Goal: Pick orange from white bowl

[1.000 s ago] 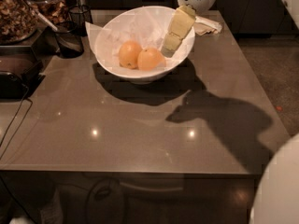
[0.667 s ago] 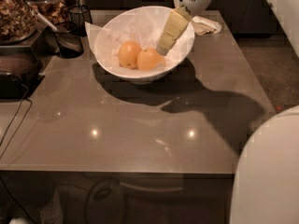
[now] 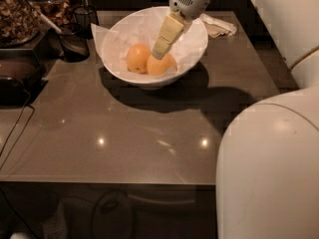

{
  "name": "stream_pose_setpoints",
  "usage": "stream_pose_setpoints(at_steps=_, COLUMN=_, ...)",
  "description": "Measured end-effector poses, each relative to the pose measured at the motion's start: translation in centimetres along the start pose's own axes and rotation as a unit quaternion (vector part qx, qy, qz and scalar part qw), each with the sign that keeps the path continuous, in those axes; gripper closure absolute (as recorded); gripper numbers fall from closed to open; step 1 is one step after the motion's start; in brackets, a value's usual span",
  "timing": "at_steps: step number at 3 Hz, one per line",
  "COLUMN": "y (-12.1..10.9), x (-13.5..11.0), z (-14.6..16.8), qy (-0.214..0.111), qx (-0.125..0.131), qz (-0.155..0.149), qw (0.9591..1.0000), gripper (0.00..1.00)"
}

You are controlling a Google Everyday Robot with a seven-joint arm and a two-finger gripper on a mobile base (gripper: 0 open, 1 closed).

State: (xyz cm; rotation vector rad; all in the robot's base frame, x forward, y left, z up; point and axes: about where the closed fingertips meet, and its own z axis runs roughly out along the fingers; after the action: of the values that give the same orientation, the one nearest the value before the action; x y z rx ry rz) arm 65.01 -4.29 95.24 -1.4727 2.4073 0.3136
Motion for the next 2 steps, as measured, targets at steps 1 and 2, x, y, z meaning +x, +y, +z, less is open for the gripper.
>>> stream_pose_setpoints(at_steps=1, y=0.2, x=-1.1, z=1.6, qy=0.004, qx=-0.015, qz=0.009, qw=0.9998, gripper=0.21)
stream_pose_setpoints(at_steps=2, y=0.4, x=-1.5, z=3.2, qy=0.007, qx=-0.030, qz=0.023, qw=0.9993, gripper=0.21)
